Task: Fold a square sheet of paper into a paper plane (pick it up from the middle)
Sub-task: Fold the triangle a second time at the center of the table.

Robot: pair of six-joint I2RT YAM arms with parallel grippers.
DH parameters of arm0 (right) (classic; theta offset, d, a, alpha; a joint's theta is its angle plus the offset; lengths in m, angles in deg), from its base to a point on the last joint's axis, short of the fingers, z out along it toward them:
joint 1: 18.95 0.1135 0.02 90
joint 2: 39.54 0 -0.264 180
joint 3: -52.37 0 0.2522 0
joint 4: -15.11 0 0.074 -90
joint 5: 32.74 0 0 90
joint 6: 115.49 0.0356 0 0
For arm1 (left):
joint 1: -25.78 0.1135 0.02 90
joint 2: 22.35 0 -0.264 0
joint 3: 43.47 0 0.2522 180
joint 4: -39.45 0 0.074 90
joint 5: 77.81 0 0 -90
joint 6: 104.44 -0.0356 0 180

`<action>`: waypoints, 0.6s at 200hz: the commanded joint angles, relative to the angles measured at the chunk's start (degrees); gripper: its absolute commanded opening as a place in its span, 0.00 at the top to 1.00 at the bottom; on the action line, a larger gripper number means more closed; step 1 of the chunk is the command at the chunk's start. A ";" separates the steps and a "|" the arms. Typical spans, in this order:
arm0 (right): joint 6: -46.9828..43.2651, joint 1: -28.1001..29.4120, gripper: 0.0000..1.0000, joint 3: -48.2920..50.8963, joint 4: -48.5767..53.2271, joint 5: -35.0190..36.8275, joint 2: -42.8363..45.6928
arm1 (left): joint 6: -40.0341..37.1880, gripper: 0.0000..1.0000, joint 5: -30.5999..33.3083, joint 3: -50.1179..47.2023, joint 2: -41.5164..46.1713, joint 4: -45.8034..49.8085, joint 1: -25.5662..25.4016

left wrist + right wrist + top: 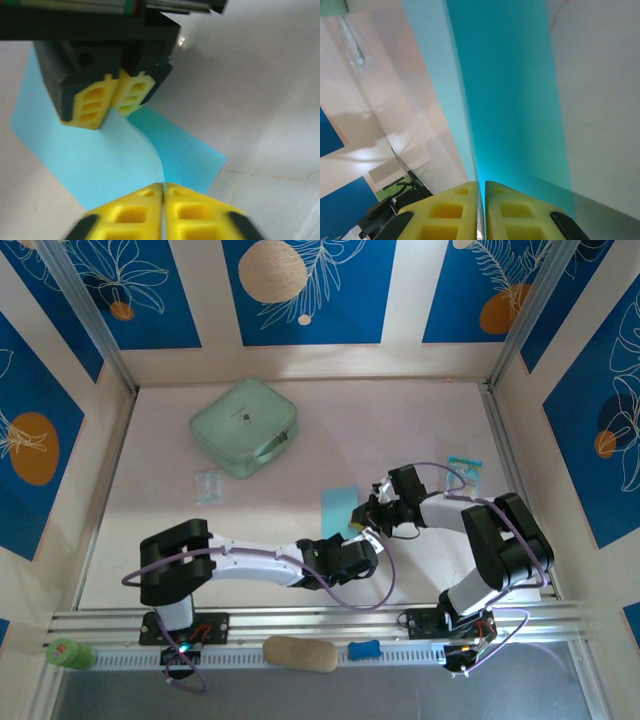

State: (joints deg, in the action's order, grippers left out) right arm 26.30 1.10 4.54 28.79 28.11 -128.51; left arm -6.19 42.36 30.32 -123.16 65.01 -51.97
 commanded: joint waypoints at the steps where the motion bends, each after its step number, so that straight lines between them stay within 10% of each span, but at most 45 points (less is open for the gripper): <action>1: -1.27 -0.49 0.87 0.30 2.56 -0.71 2.90 | 2.60 1.00 0.11 1.35 -0.06 2.38 0.71; 78: -2.27 -5.15 0.71 4.48 12.33 7.10 17.50 | 17.29 1.00 -36.20 -8.55 7.59 -13.81 14.55; 120: -0.70 -6.11 0.70 8.13 13.38 6.36 24.03 | 23.78 1.00 -45.80 -11.87 6.96 -22.16 19.40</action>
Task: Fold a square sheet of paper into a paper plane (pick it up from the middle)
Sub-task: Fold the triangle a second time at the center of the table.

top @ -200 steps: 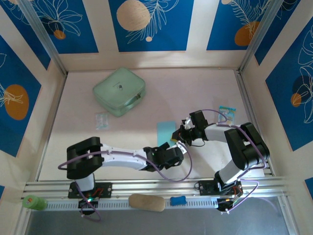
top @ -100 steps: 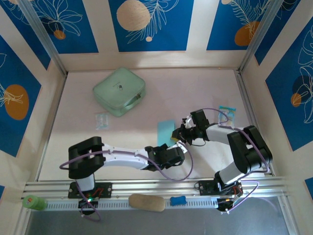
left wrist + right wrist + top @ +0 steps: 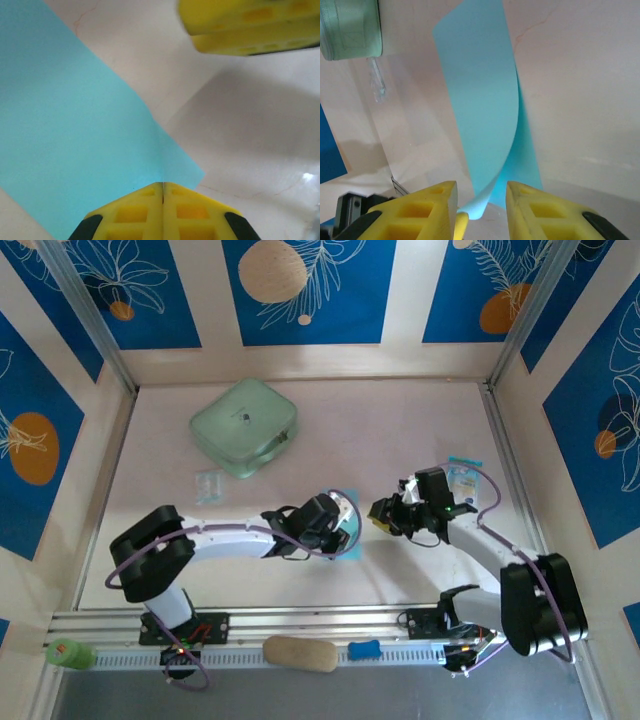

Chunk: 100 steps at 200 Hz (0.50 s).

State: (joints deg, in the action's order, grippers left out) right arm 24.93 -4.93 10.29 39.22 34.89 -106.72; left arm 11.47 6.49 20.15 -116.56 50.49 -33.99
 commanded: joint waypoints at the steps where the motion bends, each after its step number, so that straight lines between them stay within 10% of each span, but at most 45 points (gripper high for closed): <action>1: 0.75 -0.06 0.70 2.47 2.89 -0.49 2.28 | 6.28 1.00 -10.03 -1.79 0.31 -7.82 1.54; 100: 7.44 9.54 0.91 4.87 -9.78 -4.02 -4.46 | 7.04 1.00 -8.50 -2.07 -0.62 -5.88 3.43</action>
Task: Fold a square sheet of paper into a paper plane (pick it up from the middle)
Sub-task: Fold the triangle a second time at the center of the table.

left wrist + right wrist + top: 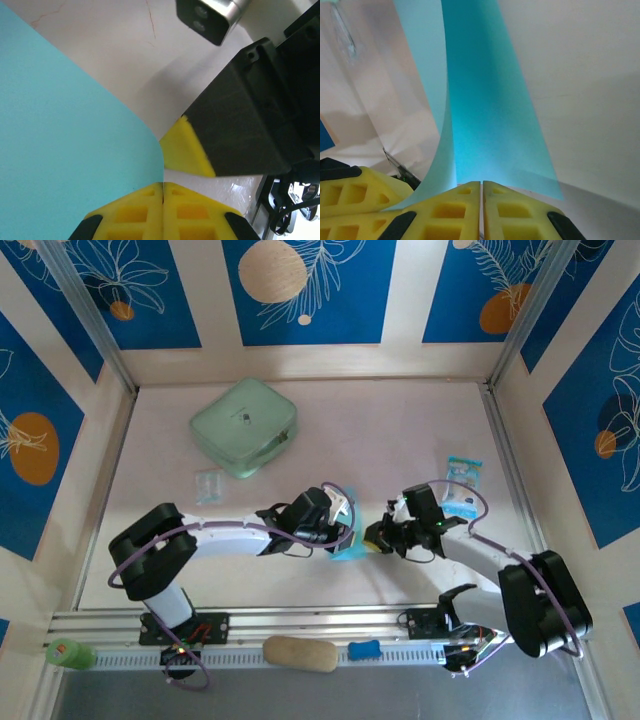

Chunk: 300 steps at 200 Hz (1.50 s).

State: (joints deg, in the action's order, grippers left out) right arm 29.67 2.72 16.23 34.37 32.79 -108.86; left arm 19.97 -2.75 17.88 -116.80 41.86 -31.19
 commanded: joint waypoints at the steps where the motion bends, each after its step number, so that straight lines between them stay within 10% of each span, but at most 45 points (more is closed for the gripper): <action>1: 2.73 1.97 0.91 -1.18 -5.13 -1.95 -2.45 | -1.59 1.00 0.77 0.25 -0.42 2.92 0.63; 100: 3.82 4.17 0.93 -2.94 -7.36 -0.37 -7.11 | -2.72 0.81 0.62 0.82 -2.22 4.50 0.63; 300: 3.03 4.43 0.93 -2.88 -5.77 -0.03 -7.05 | -2.16 0.84 -0.10 -1.10 -0.83 -0.24 1.25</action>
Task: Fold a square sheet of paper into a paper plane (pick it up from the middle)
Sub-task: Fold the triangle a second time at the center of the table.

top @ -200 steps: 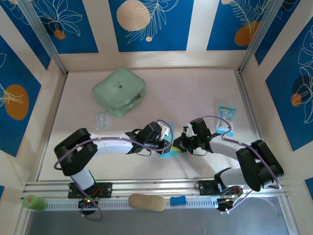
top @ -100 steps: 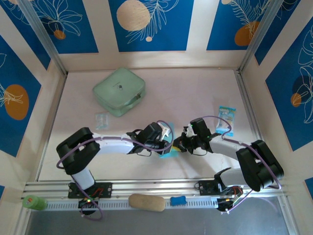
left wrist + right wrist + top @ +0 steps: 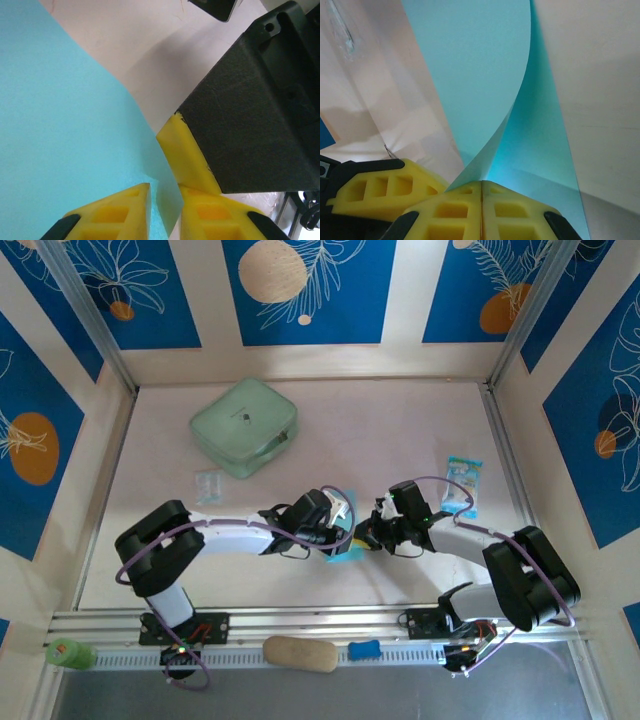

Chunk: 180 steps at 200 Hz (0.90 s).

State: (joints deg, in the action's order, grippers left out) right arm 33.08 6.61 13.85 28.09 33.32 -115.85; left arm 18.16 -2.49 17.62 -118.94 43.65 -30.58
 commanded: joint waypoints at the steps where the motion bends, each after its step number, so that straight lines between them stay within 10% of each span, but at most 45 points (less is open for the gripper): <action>1: -0.38 0.54 0.93 -0.53 0.55 -0.57 -0.06 | -0.34 0.84 -0.31 -0.88 1.32 -2.03 0.68; 180: -2.45 1.77 0.93 -1.35 8.14 5.50 0.89 | 1.08 1.00 -0.53 -3.21 1.92 -1.86 2.81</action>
State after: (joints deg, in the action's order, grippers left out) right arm 31.66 7.77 13.42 32.46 36.57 -115.83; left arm 18.31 -1.75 15.39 -118.05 42.95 -28.83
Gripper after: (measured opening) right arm 0.070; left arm 0.041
